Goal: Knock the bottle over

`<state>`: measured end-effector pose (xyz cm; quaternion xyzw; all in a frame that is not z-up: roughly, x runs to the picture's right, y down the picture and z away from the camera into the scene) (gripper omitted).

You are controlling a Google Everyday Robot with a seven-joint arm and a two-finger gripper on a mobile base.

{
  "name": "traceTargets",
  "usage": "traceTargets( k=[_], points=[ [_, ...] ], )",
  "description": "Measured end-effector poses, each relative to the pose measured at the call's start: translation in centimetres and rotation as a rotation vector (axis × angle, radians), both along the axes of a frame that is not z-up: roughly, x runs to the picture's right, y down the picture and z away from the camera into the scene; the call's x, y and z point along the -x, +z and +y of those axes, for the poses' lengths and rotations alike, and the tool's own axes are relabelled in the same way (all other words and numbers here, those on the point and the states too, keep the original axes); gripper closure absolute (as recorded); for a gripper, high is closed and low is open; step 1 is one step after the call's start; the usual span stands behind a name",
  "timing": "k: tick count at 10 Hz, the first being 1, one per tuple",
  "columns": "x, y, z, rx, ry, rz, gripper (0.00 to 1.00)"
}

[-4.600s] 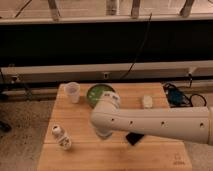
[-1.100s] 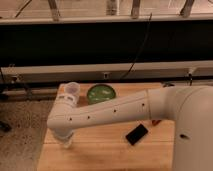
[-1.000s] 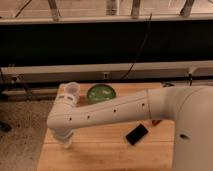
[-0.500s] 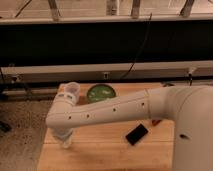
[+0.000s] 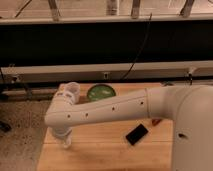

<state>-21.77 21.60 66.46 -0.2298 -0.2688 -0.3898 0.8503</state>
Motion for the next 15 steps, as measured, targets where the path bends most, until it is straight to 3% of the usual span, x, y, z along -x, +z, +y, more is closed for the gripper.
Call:
traceTargets(
  k=[15],
  points=[
    [1.9, -0.2, -1.1, -0.010, -0.011, -0.052, 1.00]
  ],
)
